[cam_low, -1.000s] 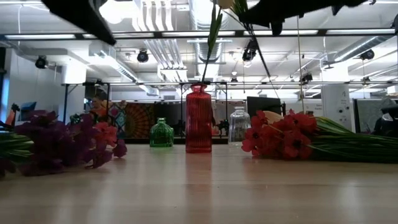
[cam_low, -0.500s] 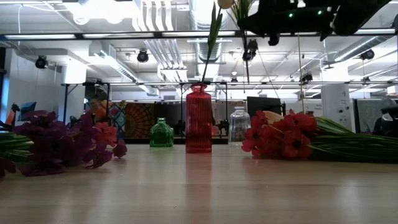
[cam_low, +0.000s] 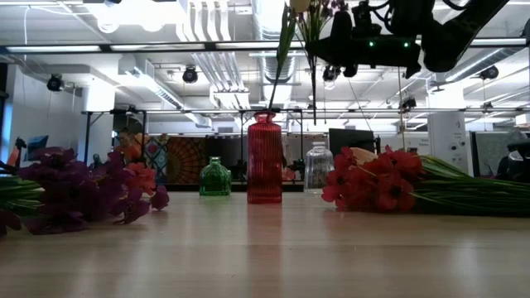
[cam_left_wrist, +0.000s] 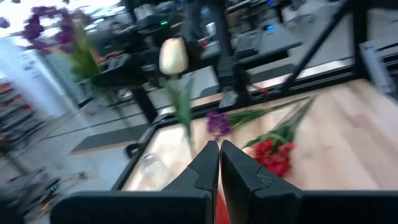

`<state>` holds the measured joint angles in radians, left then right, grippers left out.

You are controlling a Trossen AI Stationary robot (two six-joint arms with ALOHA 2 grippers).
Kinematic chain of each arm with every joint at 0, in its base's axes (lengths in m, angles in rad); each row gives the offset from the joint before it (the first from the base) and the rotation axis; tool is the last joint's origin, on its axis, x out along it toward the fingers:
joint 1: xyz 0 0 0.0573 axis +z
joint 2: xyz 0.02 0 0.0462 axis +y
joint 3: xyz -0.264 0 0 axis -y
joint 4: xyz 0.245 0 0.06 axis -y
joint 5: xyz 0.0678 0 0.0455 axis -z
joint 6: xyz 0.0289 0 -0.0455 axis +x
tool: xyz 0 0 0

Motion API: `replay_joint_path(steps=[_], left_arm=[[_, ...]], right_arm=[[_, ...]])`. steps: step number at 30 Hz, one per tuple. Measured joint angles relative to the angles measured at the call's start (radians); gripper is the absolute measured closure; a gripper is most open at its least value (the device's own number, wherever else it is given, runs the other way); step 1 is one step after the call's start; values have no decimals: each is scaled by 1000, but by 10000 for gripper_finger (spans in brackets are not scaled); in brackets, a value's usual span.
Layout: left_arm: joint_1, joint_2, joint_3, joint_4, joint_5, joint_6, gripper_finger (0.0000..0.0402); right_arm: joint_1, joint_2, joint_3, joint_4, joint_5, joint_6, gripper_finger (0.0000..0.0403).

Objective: Sort flowers into vase by color
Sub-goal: Put the purple flowers into the transparent vase

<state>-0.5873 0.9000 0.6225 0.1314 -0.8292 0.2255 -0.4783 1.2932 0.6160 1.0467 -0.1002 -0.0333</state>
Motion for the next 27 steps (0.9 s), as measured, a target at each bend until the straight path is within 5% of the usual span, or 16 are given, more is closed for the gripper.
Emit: replay_joint_path(steps=[27], left_arm=[[0,2,-3,-6,-55,2,401]], right_arm=[[-20,61,-64,126,-5,-38,383]])
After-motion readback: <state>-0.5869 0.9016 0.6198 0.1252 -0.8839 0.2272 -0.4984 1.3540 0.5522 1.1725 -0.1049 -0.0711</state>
